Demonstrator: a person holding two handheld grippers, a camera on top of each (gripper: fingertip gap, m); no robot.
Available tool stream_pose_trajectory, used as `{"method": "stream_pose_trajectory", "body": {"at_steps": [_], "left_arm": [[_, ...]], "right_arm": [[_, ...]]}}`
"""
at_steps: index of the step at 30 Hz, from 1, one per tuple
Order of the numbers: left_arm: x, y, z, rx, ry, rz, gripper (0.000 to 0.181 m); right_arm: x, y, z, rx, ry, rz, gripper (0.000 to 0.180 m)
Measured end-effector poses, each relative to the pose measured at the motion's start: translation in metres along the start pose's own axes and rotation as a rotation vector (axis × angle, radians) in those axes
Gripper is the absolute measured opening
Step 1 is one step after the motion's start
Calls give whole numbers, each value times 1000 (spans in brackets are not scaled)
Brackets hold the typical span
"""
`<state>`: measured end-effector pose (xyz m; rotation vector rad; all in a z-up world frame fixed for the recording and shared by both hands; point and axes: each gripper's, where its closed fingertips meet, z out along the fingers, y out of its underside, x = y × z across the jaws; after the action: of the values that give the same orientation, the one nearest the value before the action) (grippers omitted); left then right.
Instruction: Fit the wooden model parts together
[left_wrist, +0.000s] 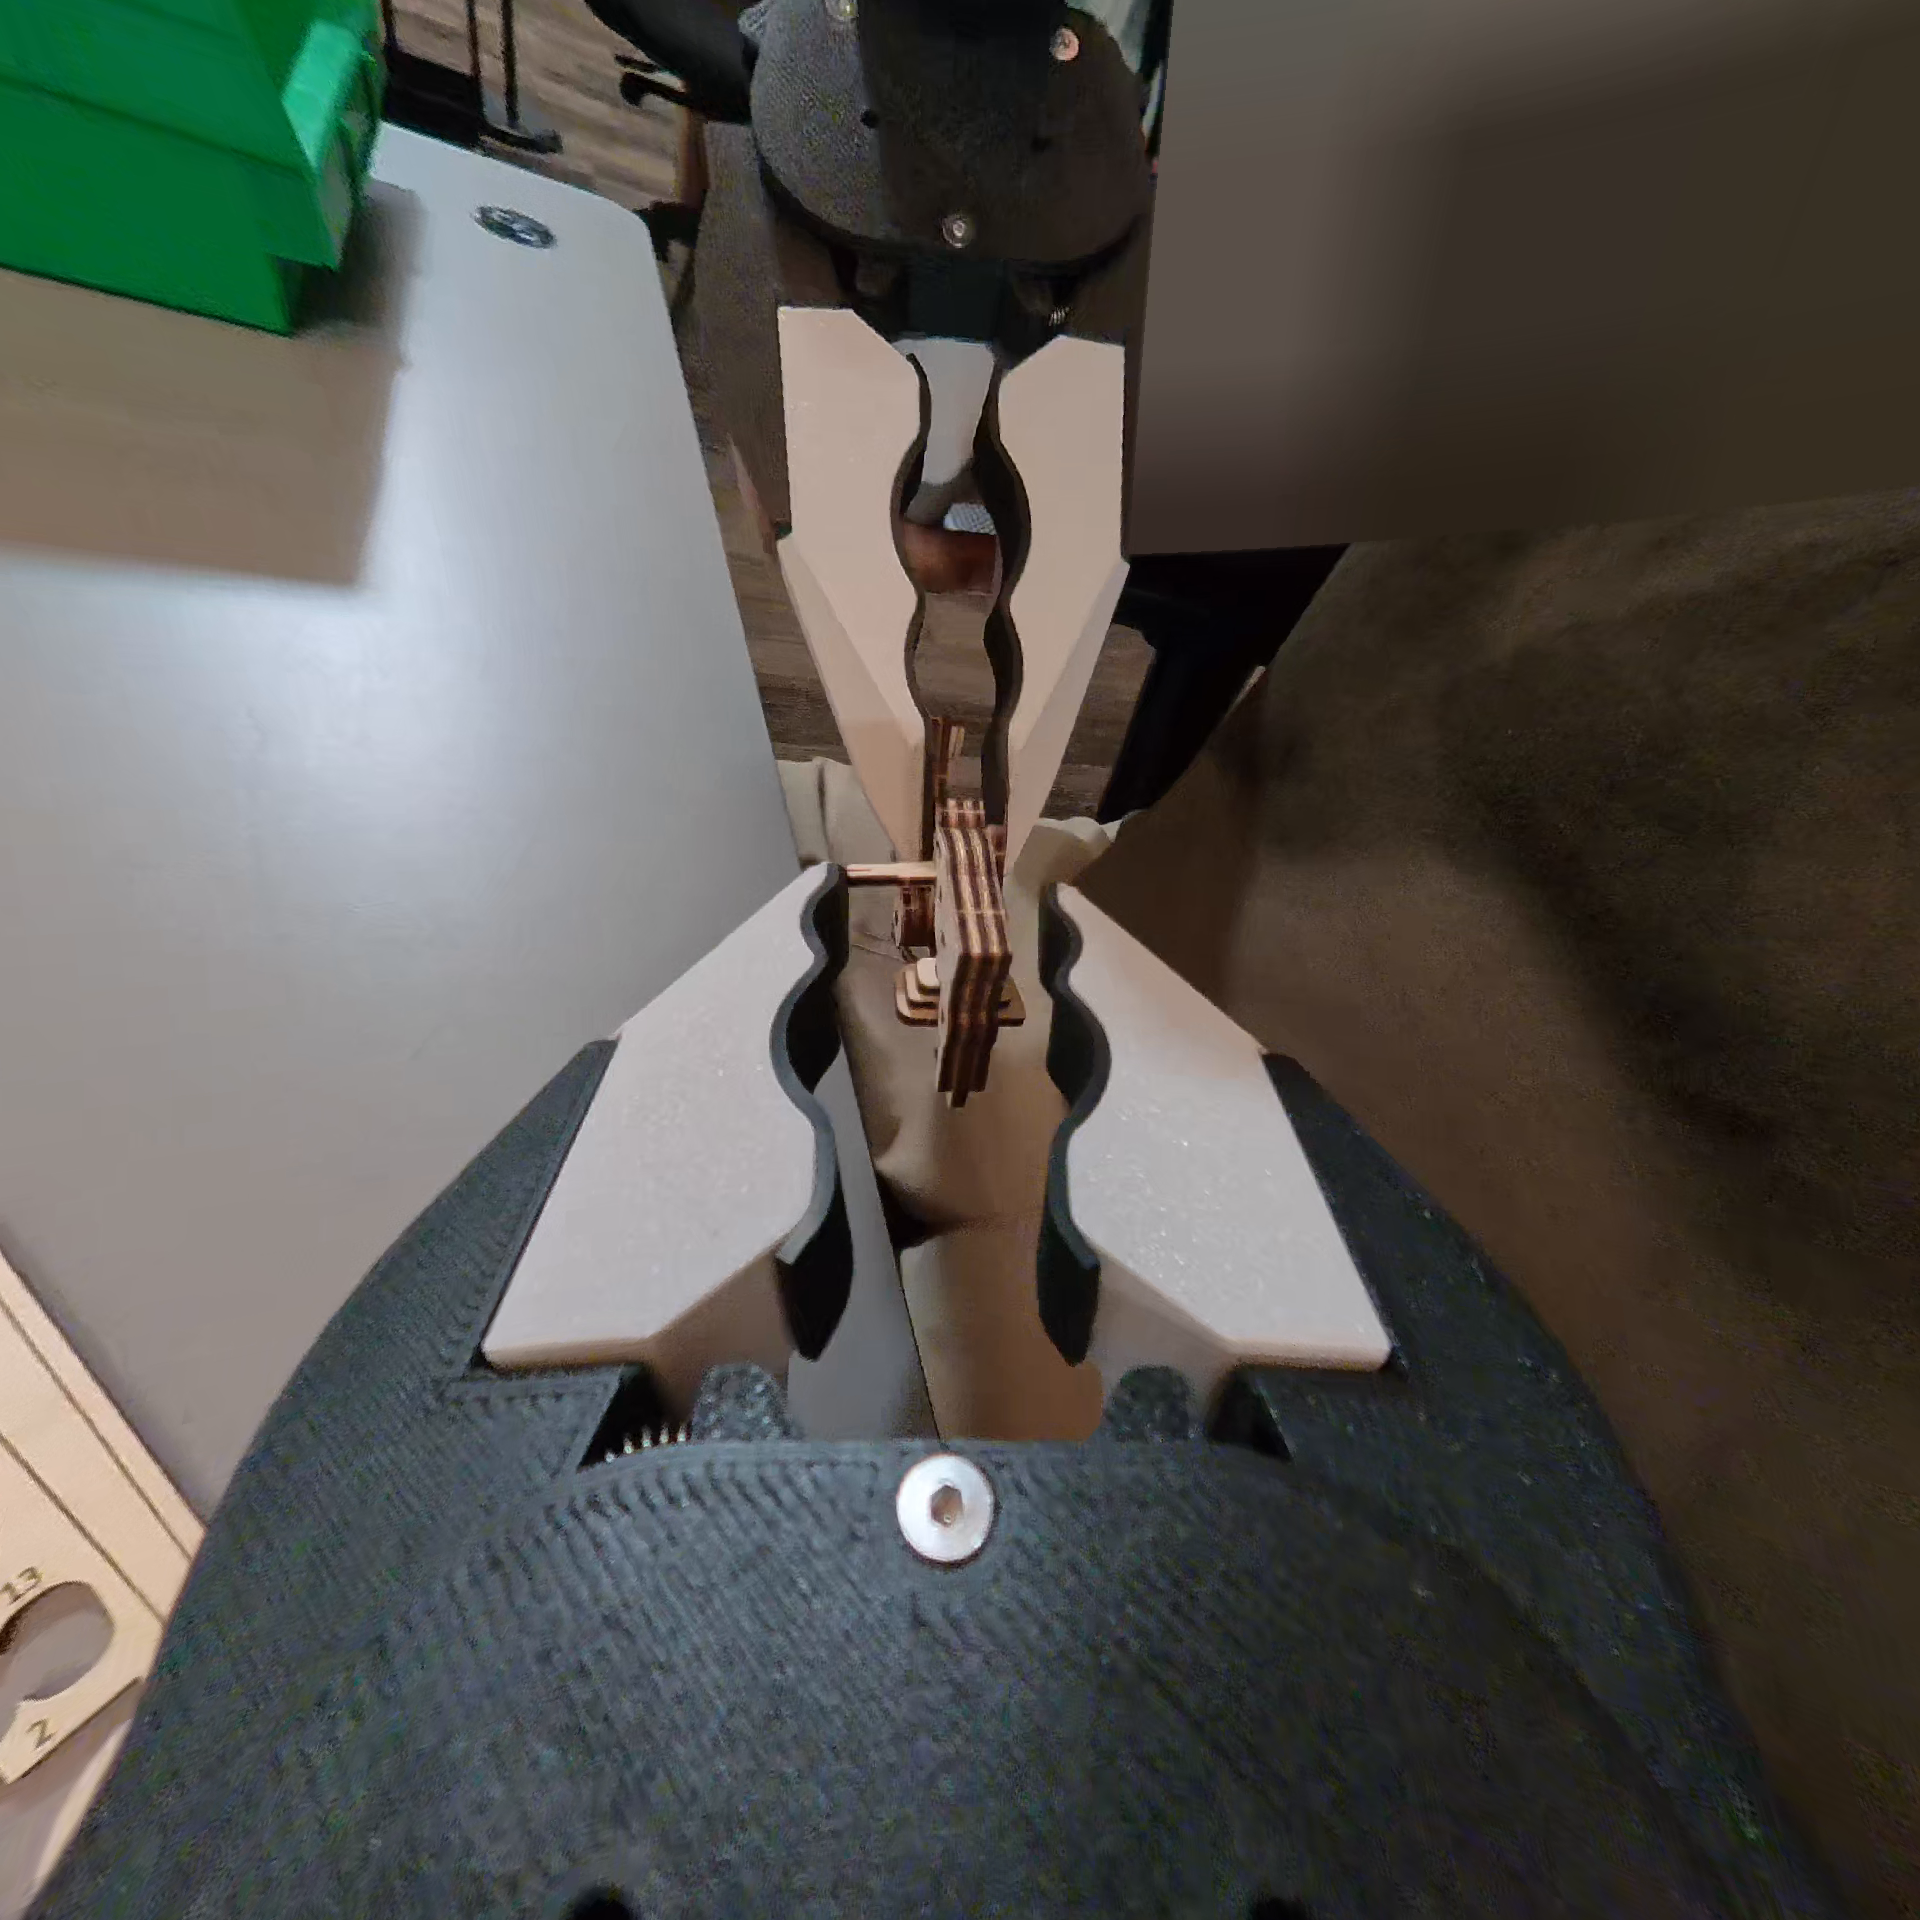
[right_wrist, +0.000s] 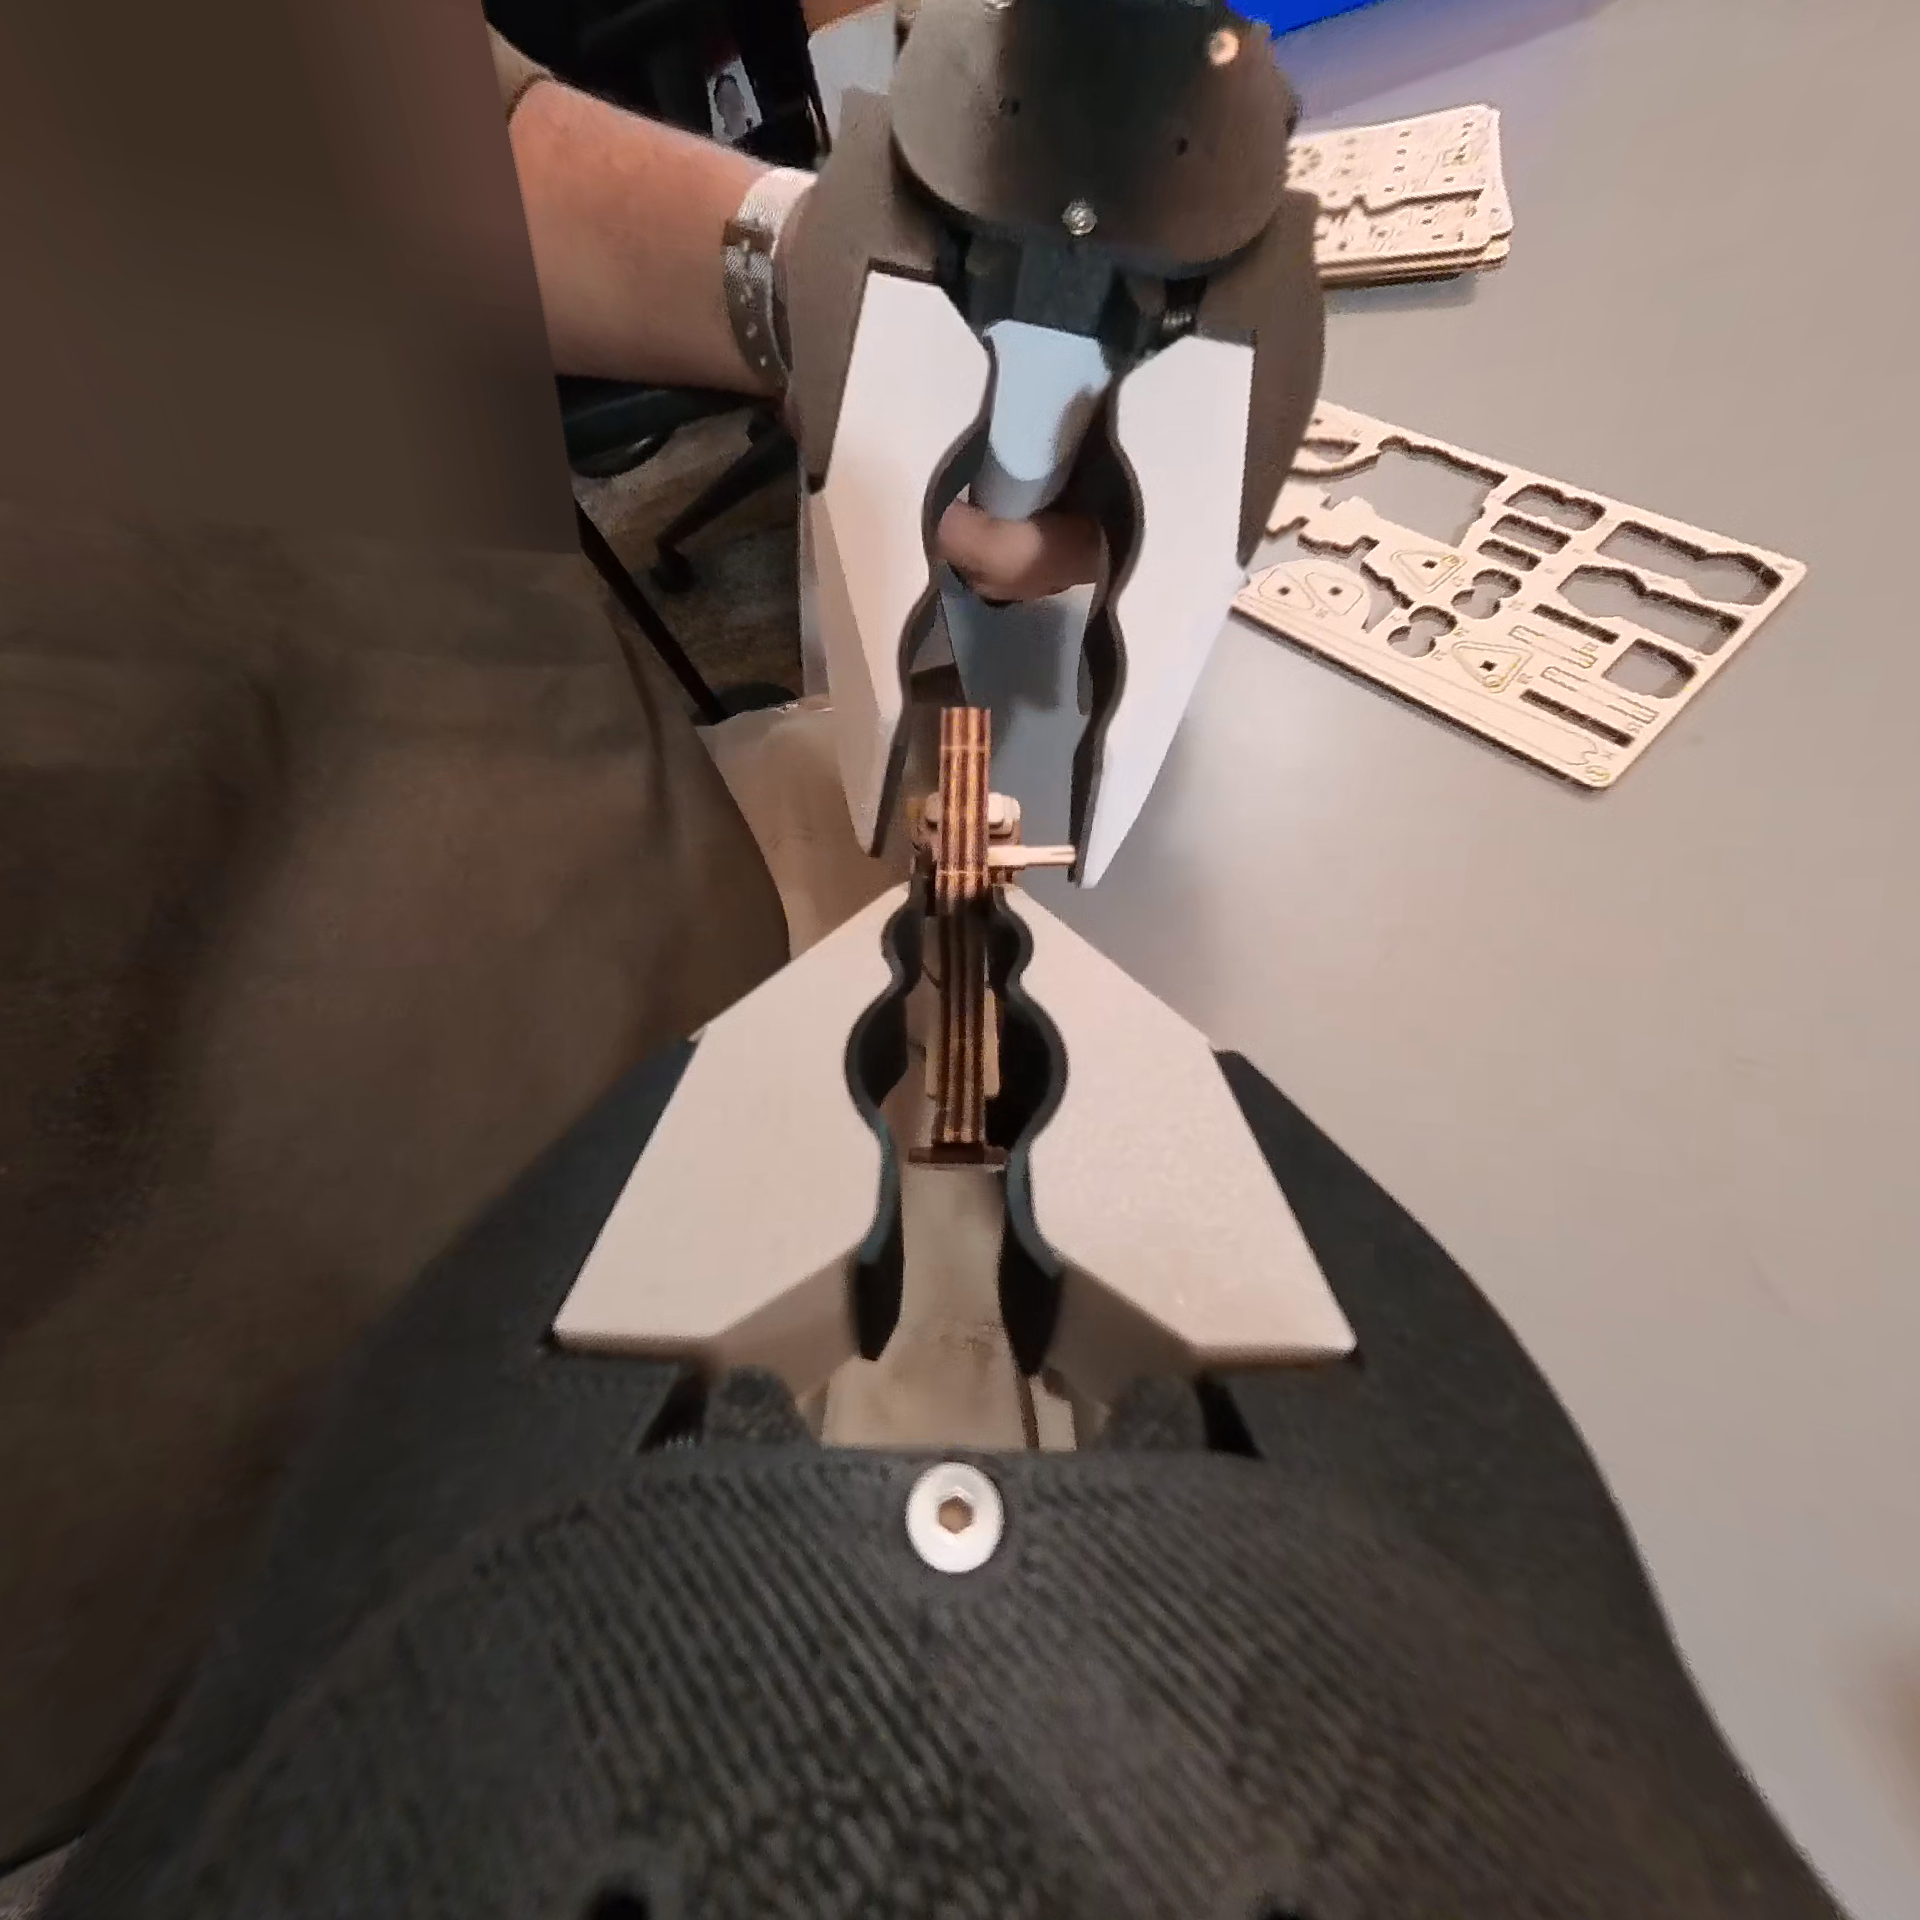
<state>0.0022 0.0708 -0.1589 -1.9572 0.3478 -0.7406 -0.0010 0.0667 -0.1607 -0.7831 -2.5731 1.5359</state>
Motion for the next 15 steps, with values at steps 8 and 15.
{"method": "stream_pose_trajectory", "body": {"at_steps": [8,15], "left_arm": [[3,2,-3,11,61,-38,29],[6,3,-2,7,78,-32,28]], "right_arm": [[-6,4,3,-23,-33,-15,10],[-10,6,3,-29,-62,-14,10]]}}
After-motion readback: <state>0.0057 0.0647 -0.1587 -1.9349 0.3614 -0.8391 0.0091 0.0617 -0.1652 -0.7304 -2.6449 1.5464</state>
